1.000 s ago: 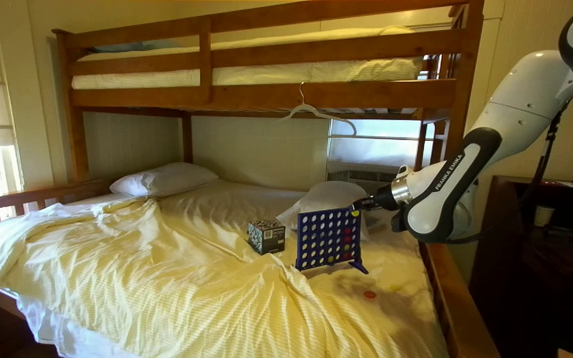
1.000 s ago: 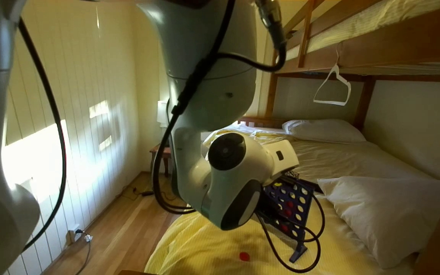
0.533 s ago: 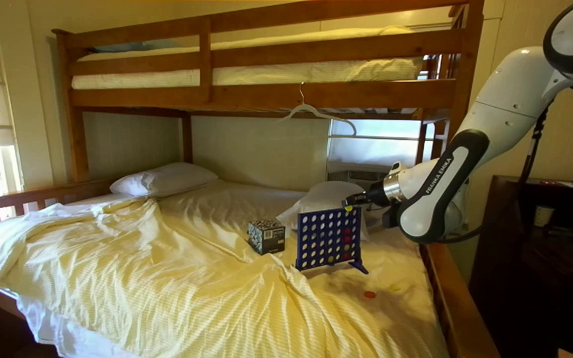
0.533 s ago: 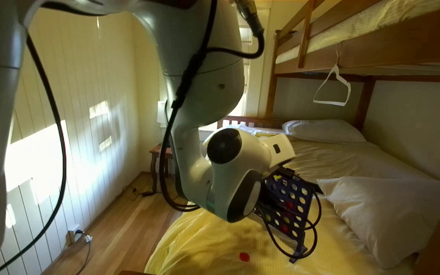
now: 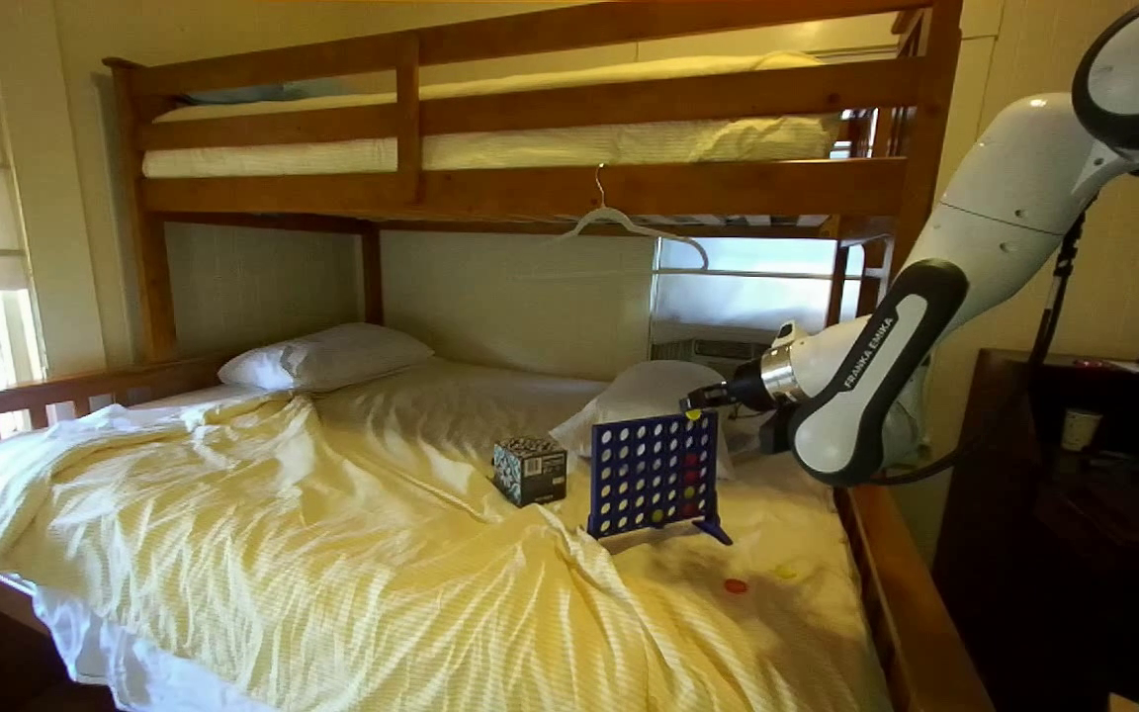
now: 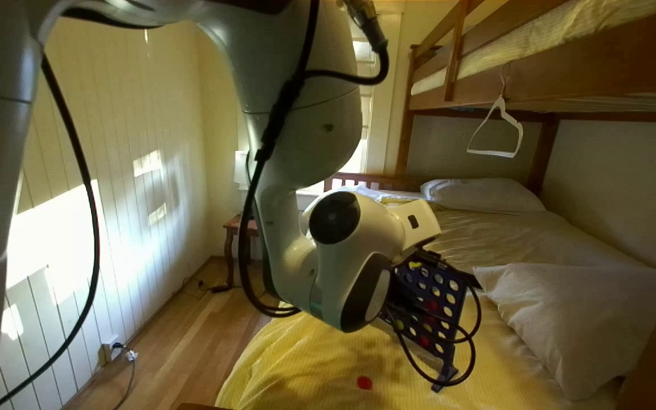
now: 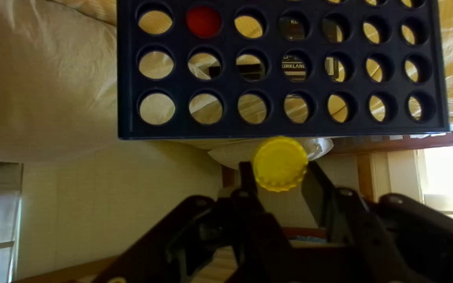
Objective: Put a yellow circle inside the blue object
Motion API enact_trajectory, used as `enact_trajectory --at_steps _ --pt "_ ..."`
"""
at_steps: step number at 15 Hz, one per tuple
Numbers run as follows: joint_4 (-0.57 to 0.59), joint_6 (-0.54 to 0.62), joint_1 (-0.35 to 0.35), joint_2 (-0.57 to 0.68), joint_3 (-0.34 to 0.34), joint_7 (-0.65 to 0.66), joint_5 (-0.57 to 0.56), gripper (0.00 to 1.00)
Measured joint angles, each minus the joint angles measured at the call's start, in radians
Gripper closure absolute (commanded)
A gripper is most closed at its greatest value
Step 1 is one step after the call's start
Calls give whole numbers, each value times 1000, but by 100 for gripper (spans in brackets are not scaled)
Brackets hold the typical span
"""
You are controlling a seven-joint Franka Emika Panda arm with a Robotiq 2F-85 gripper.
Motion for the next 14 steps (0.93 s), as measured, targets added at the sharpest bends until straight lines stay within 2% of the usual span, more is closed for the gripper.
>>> enact_trajectory --at_steps 5,14 --pt "31 52 70 34 -60 15 0 90" --pt "109 104 100 113 -73 43 0 90"
